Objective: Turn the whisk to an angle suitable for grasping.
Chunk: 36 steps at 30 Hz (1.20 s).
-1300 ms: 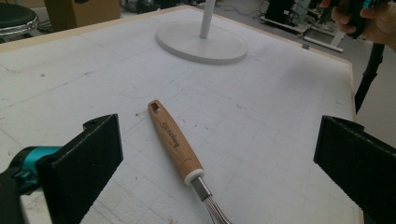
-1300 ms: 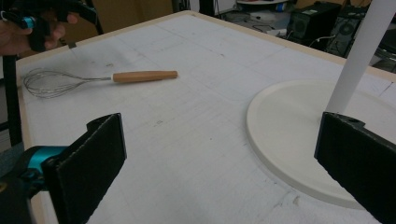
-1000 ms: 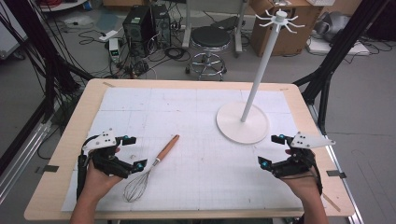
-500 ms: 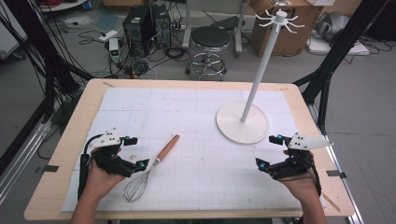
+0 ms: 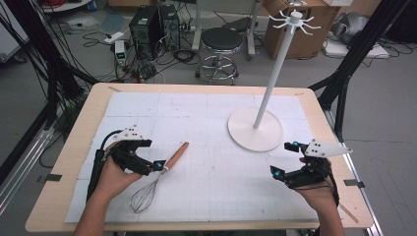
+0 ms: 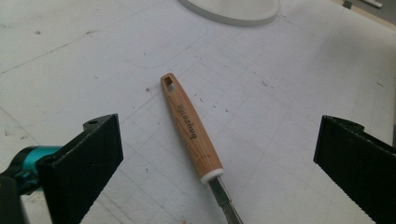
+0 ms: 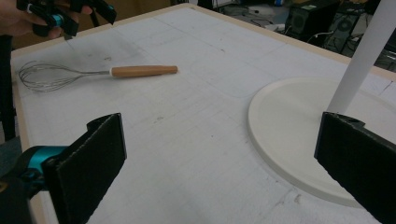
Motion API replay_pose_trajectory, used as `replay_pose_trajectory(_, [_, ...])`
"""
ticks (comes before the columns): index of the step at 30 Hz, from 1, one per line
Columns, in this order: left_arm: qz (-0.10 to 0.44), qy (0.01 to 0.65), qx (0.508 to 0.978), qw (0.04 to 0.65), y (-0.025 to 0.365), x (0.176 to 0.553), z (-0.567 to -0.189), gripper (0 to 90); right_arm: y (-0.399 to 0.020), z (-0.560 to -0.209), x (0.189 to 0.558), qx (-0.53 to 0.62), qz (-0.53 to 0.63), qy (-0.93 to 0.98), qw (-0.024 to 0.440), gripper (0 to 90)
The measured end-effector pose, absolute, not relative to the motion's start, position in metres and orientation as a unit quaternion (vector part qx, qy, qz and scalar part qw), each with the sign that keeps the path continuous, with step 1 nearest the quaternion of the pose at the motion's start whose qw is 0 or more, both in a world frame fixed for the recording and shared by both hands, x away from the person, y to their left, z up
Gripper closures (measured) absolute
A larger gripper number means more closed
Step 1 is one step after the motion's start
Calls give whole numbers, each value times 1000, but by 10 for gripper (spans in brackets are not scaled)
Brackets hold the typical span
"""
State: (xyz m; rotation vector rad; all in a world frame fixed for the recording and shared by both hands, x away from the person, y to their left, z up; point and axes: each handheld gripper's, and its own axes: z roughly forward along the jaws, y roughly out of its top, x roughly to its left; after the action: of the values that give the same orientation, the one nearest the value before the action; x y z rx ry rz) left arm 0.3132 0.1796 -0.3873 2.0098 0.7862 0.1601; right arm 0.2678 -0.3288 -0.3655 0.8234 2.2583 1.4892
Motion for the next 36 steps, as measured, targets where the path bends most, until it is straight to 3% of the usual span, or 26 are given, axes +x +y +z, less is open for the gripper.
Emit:
replay_pose_trajectory(15, [56,337,850,401,155,337,-390,52,-332,-364,267,288,522,787,159,9])
replay_pose_trajectory(18, [53,342,852,392,155,339,-393,113,-331,-365,267,289,522,788,156,9])
replay_pose_trajectory(26, [16,346,856,384,150,345,-400,150,-332,-365,268,289,522,787,157,9])
replay_pose_trajectory(36, [-12,360,873,330,139,358,-416,172,-328,-367,269,283,515,793,158,9])
